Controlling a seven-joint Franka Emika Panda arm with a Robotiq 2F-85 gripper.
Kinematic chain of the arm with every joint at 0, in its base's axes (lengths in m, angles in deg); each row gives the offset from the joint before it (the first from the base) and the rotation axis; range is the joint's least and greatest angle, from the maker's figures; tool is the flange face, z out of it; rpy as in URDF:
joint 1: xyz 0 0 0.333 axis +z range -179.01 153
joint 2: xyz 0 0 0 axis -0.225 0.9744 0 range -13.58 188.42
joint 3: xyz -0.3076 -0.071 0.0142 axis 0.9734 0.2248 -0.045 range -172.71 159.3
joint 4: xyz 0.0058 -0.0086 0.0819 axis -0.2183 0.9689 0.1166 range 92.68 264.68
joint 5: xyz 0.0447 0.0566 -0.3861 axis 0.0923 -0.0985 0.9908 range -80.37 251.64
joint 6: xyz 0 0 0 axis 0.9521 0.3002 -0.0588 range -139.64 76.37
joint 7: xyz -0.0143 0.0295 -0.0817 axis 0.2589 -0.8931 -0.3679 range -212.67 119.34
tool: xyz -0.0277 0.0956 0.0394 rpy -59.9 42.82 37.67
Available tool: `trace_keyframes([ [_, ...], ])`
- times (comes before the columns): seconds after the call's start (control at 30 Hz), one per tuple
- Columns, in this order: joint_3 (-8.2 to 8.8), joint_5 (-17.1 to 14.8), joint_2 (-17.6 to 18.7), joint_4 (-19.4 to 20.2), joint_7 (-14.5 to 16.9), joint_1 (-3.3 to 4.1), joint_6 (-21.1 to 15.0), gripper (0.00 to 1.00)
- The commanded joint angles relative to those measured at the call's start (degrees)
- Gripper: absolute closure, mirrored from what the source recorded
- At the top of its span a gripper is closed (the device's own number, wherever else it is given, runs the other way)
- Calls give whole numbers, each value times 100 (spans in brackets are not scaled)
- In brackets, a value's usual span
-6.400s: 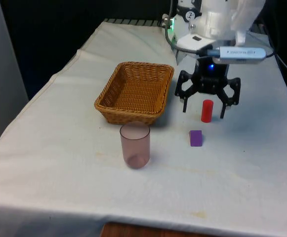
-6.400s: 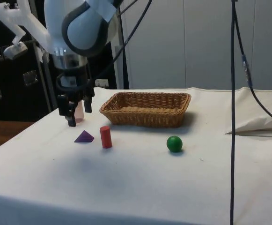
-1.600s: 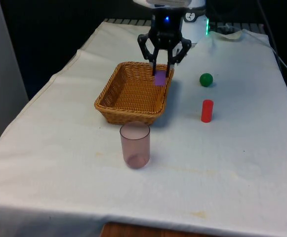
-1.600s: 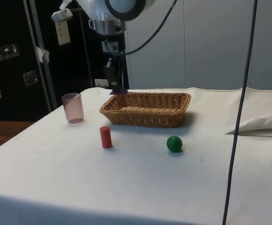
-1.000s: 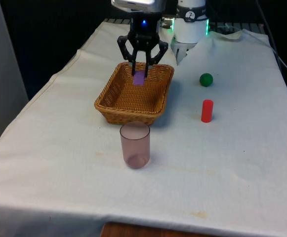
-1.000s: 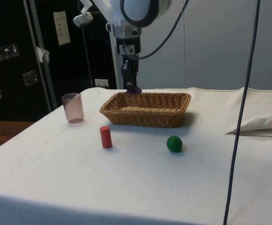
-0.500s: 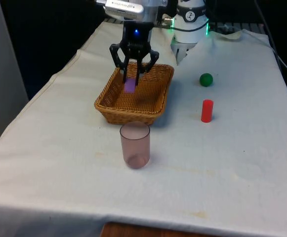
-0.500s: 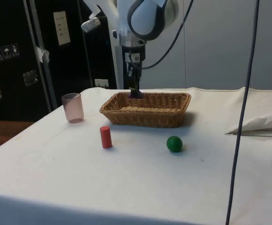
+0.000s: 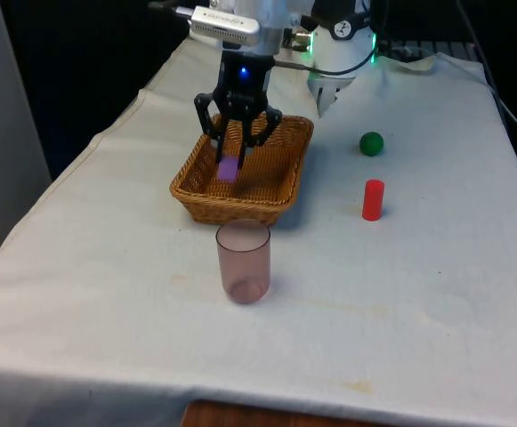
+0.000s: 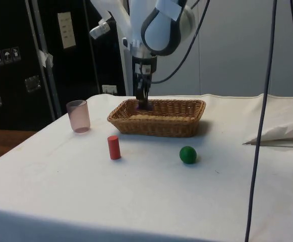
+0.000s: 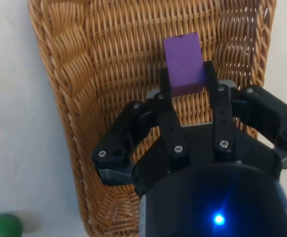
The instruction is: Pick up the triangular block and place it into the basket.
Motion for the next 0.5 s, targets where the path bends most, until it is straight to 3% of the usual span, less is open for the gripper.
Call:
trace_keyframes([
  [0.0,0,-11,23,6,0,0,-46,67],
  [0.03,-80,-97,52,52,29,-46,-241,67],
  [0.3,-6,-29,97,23,-23,0,-229,67],
  [0.47,-172,-155,166,40,57,-103,-206,67],
])
